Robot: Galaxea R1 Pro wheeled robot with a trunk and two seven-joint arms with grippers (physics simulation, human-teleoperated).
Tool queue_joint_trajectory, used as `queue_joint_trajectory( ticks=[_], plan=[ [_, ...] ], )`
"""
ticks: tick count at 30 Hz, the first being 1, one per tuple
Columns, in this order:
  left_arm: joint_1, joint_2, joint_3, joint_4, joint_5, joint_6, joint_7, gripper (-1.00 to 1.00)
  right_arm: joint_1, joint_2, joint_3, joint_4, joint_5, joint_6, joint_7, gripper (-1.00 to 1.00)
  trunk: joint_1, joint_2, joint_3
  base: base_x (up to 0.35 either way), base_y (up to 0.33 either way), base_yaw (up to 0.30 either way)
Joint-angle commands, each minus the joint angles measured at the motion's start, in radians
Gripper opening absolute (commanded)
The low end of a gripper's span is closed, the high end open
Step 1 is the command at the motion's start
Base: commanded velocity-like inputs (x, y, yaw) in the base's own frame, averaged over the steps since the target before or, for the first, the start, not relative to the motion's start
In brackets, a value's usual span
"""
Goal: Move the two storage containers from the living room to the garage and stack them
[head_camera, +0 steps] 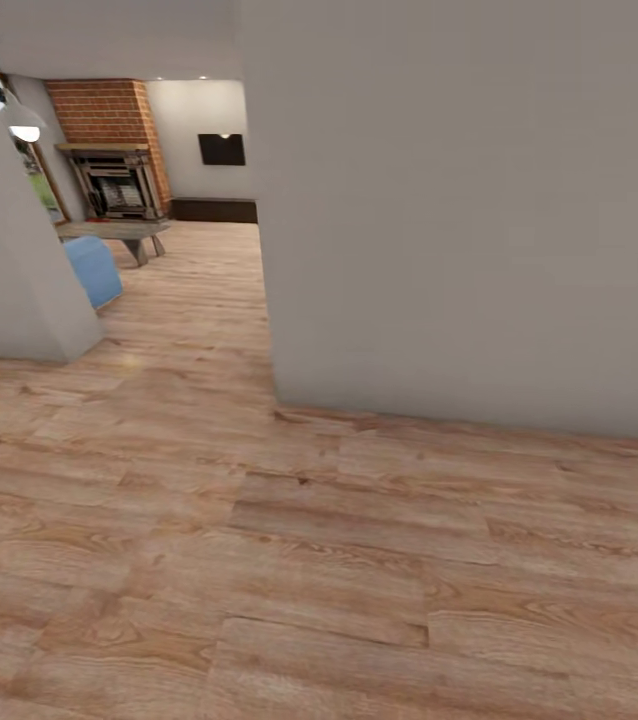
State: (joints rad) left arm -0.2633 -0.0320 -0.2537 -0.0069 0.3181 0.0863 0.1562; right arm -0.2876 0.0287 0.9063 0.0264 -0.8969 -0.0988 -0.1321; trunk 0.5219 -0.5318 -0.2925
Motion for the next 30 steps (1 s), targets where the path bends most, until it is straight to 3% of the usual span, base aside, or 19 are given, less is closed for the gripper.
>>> queue_joint_trajectory(
  ticks=[1,30],
  plan=[
    [-0.001,0.000,-0.009,-0.001,0.009,0.004,0.004,1.00,-0.001,0.001,0.008,0.003,-0.008,-0.004,0.000,1.00,0.001,-0.001,-0.001,0.322,0.000,0.176],
    [-0.001,0.000,-0.009,-0.001,0.009,0.004,0.004,1.00,-0.001,0.000,0.008,0.003,-0.008,-0.004,0.000,1.00,0.001,-0.001,-0.001,0.322,0.000,0.266]
  ],
)
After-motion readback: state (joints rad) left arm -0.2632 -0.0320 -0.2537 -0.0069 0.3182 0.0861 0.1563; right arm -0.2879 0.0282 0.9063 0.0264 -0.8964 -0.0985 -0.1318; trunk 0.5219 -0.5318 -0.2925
